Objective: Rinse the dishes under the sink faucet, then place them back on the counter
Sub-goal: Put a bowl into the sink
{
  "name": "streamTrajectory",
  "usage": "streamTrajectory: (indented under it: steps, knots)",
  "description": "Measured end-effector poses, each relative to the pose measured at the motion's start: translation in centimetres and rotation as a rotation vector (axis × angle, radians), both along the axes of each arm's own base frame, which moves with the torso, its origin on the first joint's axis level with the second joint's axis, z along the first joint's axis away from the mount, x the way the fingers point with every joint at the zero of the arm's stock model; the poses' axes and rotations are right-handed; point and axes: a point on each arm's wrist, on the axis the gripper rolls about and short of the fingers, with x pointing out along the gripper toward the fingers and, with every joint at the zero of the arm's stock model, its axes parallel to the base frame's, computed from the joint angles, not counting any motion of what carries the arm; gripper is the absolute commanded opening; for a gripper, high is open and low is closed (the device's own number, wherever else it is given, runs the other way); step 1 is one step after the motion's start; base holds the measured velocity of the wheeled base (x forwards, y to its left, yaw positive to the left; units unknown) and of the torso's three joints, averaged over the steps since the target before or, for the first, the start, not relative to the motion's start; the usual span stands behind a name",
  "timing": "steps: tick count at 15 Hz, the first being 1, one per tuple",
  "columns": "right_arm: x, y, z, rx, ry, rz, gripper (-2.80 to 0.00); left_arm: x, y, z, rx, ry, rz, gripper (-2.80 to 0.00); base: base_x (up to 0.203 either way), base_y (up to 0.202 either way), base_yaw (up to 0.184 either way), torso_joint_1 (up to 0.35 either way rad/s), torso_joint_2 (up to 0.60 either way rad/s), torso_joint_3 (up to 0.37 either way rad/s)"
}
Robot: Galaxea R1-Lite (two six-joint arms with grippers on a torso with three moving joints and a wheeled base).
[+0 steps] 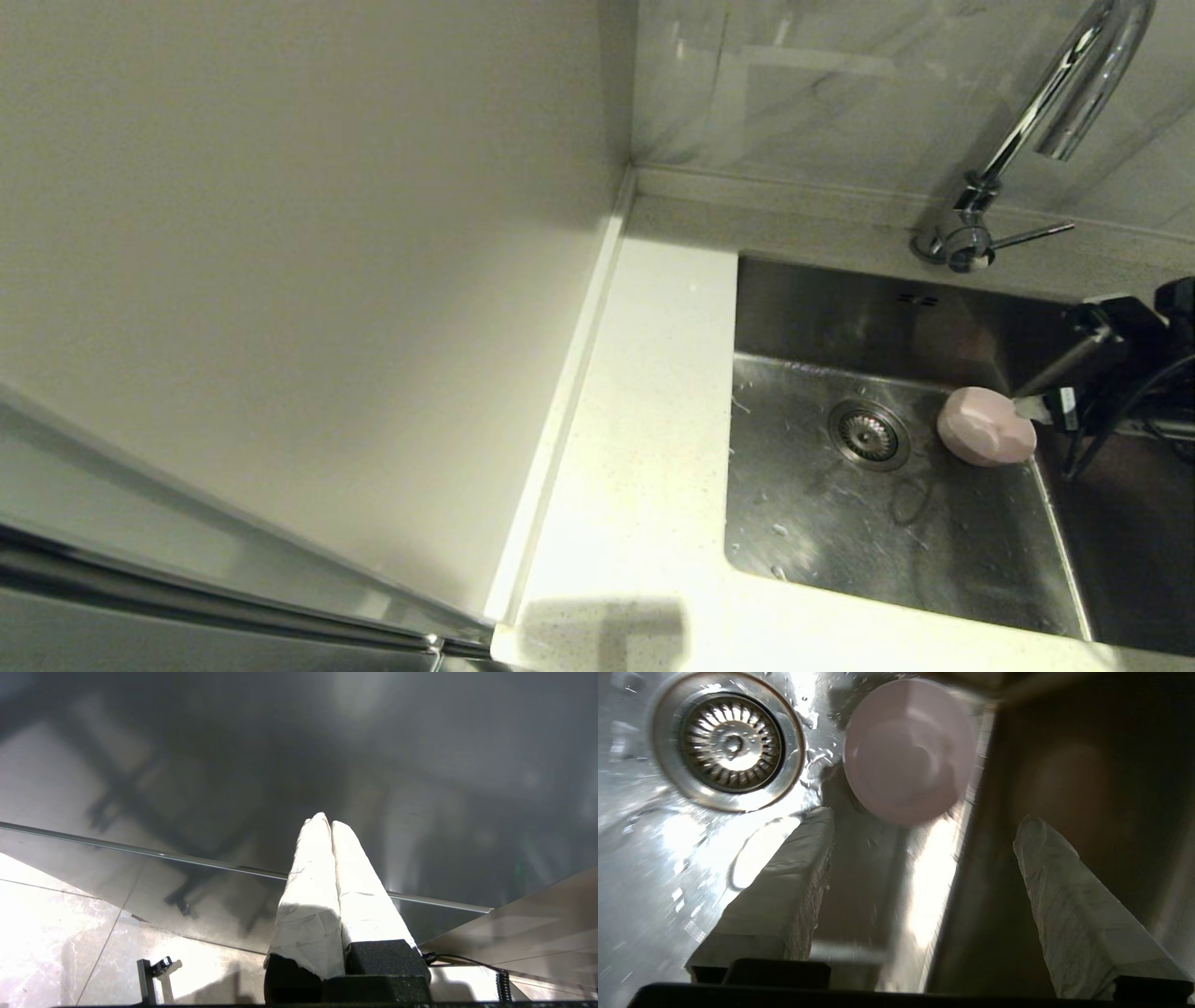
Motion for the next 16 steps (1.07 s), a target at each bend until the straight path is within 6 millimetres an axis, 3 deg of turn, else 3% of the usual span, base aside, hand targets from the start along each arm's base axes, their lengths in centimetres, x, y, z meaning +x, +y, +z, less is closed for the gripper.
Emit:
streamTrajectory:
  steps: [2, 4, 6, 8, 13, 16]
  knots:
    - [-4.8, 0.6, 3.1, -0.018, -0.048, -0.061, 0.00, 0.0, 0.0, 0.0, 0.000, 0.000, 0.000, -2.80, 0.000, 0.000, 0.000, 0.000, 0.00, 0.000]
    - [-10.1, -0.2, 5.3, -0.062, -0.069, -0.196, 0.00, 0.0, 0.0, 0.0, 0.000, 0.000, 0.000, -2.80, 0.000, 0.000, 0.000, 0.000, 0.00, 0.000]
    - [-14.7, -1.7, 6.3, -0.125, -0.046, -0.382, 0.00, 0.0, 0.0, 0.0, 0.000, 0.000, 0.000, -2.80, 0.000, 0.000, 0.000, 0.000, 0.00, 0.000]
    - [-17.9, -3.5, 6.6, -0.161, -0.019, -0.559, 0.00, 0.0, 0.0, 0.0, 0.000, 0.000, 0.000, -2.80, 0.000, 0.000, 0.000, 0.000, 0.00, 0.000]
    - [-21.7, -7.9, 4.7, -0.119, 0.091, -0.832, 0.00, 0.0, 0.0, 0.0, 0.000, 0.000, 0.000, -2.80, 0.000, 0.000, 0.000, 0.000, 0.00, 0.000]
    - [-22.1, -9.4, 3.7, -0.032, 0.083, -0.813, 0.00, 0.0, 0.0, 0.0, -0.001, 0.000, 0.000, -2.80, 0.000, 0.000, 0.000, 0.000, 0.00, 0.000]
